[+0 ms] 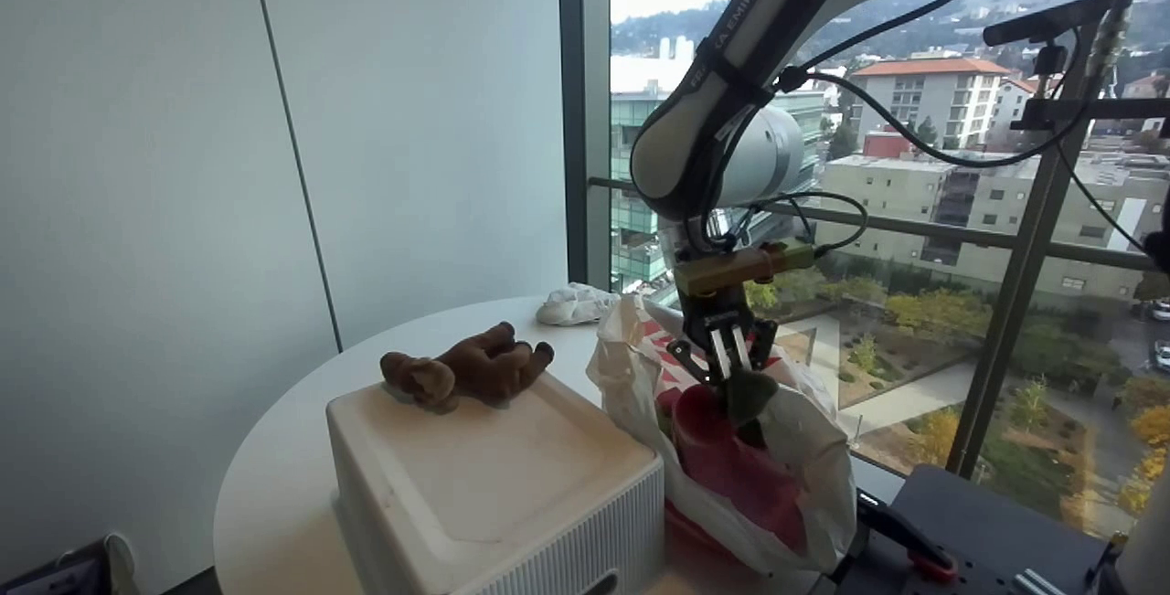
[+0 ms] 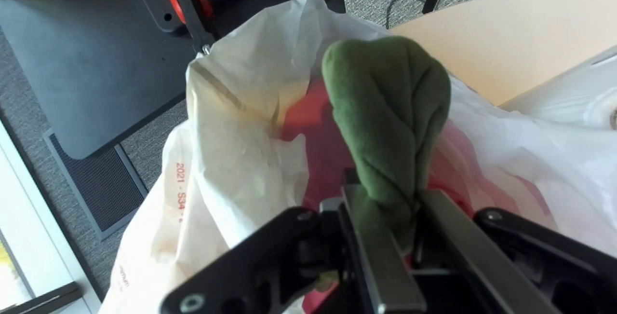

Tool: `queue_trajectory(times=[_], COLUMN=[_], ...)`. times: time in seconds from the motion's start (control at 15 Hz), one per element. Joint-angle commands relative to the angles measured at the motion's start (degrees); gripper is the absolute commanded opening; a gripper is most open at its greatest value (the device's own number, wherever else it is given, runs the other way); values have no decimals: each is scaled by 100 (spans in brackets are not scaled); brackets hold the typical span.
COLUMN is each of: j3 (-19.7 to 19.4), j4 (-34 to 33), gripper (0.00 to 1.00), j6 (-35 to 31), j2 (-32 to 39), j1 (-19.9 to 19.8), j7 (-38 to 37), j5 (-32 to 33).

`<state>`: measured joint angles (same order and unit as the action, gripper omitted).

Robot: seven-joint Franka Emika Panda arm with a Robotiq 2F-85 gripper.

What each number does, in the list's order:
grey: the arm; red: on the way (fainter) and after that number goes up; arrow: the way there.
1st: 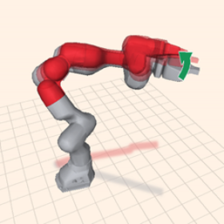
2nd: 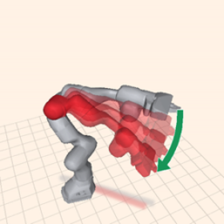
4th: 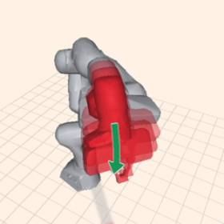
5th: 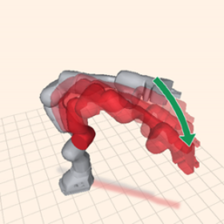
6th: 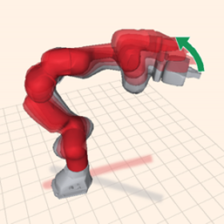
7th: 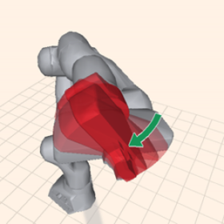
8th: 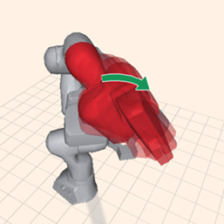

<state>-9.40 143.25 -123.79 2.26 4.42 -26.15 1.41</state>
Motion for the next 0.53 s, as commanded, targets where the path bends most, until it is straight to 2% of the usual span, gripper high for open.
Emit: queue_trajectory(times=[0.0, 0.2, 0.47], j3=[179, 245, 192], j4=[-146, -137, -319], gripper=[18, 18, 19], j6=[569, 537, 847], j2=[-610, -1233, -1781], j1=[-399, -551, -564], j7=[108, 574, 1803], j5=[-96, -365, -1309])
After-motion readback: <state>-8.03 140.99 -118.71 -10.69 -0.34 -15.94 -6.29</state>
